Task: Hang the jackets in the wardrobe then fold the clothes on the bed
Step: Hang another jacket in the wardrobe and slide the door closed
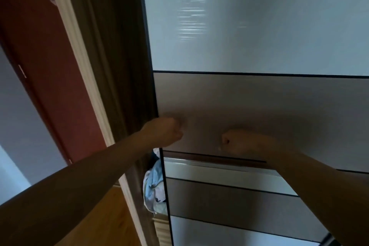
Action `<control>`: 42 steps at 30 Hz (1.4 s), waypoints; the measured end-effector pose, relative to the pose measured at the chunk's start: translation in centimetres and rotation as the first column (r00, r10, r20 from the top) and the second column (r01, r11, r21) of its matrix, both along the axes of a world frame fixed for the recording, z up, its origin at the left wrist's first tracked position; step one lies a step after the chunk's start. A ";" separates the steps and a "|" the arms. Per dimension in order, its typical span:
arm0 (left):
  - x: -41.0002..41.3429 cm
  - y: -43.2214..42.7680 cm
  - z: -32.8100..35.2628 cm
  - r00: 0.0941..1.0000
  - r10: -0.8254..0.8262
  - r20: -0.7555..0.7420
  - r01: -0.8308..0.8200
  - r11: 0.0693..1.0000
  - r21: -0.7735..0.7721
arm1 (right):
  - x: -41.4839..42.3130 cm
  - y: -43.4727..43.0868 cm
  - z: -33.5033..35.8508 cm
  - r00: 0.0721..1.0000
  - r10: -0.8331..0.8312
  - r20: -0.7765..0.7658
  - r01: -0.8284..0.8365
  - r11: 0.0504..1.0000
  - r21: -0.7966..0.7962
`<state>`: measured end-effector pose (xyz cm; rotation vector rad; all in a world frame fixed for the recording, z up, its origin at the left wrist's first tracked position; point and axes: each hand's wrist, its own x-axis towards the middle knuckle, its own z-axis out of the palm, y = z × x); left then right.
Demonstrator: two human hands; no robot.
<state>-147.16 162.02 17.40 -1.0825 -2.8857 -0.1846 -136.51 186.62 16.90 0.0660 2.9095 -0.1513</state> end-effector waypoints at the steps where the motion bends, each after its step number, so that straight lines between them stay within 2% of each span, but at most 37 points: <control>1: -0.1 -0.2 0.0 0.997 -0.032 0.071 0.031 0.999 0.006 | -0.3 -0.3 -0.1 1.000 0.007 0.000 -0.007 1.000 -0.003; 4: -0.7 -1.1 -0.7 0.986 -0.057 0.154 0.062 0.998 -0.032 | -0.7 -0.8 -0.2 1.000 0.011 0.025 -0.011 1.000 -0.008; 11: -2.6 -3.7 -1.5 0.999 -0.021 0.046 0.021 1.000 0.002 | -2.2 -2.4 -1.0 0.999 0.035 -0.033 -0.034 0.999 0.027; 22: -4.0 -6.1 -1.8 0.997 -0.082 0.016 0.081 0.996 0.047 | -4.6 -4.7 -1.9 0.991 -0.021 -0.130 0.027 0.999 0.038; 27: -3.7 -6.1 -1.8 0.996 -0.068 0.053 0.065 0.996 0.061 | -4.0 -4.9 -1.3 0.994 -0.014 -0.107 0.016 1.000 0.016; 30: -3.1 -6.3 -2.5 0.990 -0.048 0.133 0.045 0.999 0.023 | -2.9 -5.3 -1.0 0.998 -0.007 -0.055 0.008 1.000 0.004; 33: -2.3 -6.0 -4.2 0.971 -0.081 0.223 0.099 0.992 -0.072 | -1.4 -5.8 -1.3 0.999 -0.036 0.008 0.036 0.999 -0.008; 35: -1.6 -5.0 -5.6 0.948 -0.116 0.295 0.142 0.988 -0.068 | -0.1 -5.9 -1.7 0.997 -0.063 0.042 0.064 0.998 -0.017; 38: -0.3 -2.3 -7.4 0.928 -0.177 0.327 0.209 0.976 -0.066 | 2.9 -5.0 -2.7 0.988 -0.120 0.095 0.122 0.992 -0.023; 42: 3.3 3.9 -9.1 0.883 -0.331 0.334 0.355 0.935 -0.010 | 9.1 -1.8 -5.0 0.957 -0.284 0.059 0.288 0.953 -0.091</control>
